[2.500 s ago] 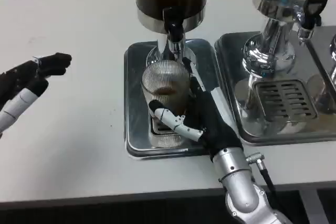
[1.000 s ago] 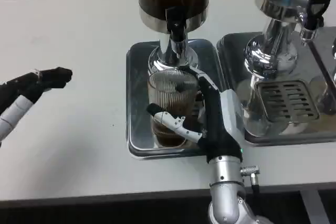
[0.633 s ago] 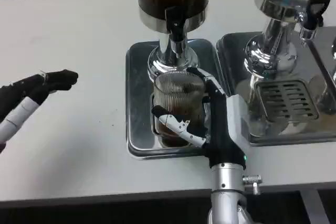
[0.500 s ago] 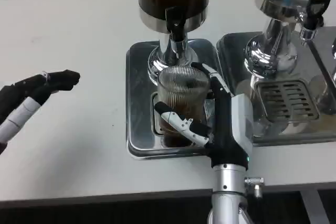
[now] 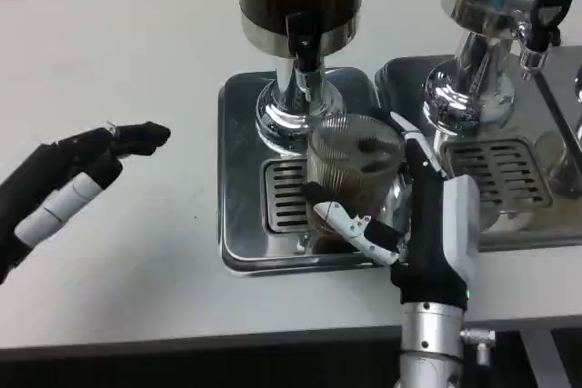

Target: Grasp the cup under the faucet to collect the drink, then remove the cup.

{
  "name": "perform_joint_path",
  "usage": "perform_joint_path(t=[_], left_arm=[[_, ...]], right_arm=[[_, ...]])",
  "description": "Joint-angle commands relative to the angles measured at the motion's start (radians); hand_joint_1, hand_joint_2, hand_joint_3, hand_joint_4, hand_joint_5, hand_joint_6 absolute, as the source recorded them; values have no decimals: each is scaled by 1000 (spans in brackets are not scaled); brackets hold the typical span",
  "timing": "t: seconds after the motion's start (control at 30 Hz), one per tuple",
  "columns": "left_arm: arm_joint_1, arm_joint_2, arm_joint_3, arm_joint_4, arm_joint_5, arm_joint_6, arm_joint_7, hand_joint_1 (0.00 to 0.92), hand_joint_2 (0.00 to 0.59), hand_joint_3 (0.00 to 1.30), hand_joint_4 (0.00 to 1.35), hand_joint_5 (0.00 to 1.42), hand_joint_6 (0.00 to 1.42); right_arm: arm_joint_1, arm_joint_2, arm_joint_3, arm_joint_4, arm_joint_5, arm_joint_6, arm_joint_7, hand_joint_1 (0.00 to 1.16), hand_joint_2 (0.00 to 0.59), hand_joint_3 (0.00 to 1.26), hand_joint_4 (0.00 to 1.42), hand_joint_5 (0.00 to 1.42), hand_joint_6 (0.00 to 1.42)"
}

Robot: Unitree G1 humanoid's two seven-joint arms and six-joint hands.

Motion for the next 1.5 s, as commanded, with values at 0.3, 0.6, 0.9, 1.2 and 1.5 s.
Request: perform_joint_path(t=[0.3, 0.6, 0.9, 1.2, 1.5], left_arm=[[-24, -3, -55, -25, 44, -63, -3, 0, 71, 301, 219, 202, 140], [14, 14, -77, -113, 80, -149, 4, 0, 70, 231, 132, 151, 129], [93, 62, -60, -272, 99, -210, 17, 0, 60, 169, 39, 70, 95], [166, 120, -46, -364, 102, -242, 26, 0, 43, 130, 0, 27, 75], [220, 153, -29, -442, 109, -255, 39, 0, 31, 109, 0, 0, 61]], right_arm=[[106, -29, -28, -239, -12, -24, 26, 918, 163, 632, 831, 1122, 1424], [198, -52, -45, -426, -15, -6, 117, 932, 153, 642, 831, 1134, 1424], [299, -60, -68, -613, -1, 14, 247, 933, 147, 648, 846, 1134, 1424], [374, -69, -93, -732, 9, 17, 334, 933, 145, 654, 849, 1146, 1424], [427, -70, -116, -807, 25, 15, 402, 926, 143, 666, 860, 1147, 1424]])
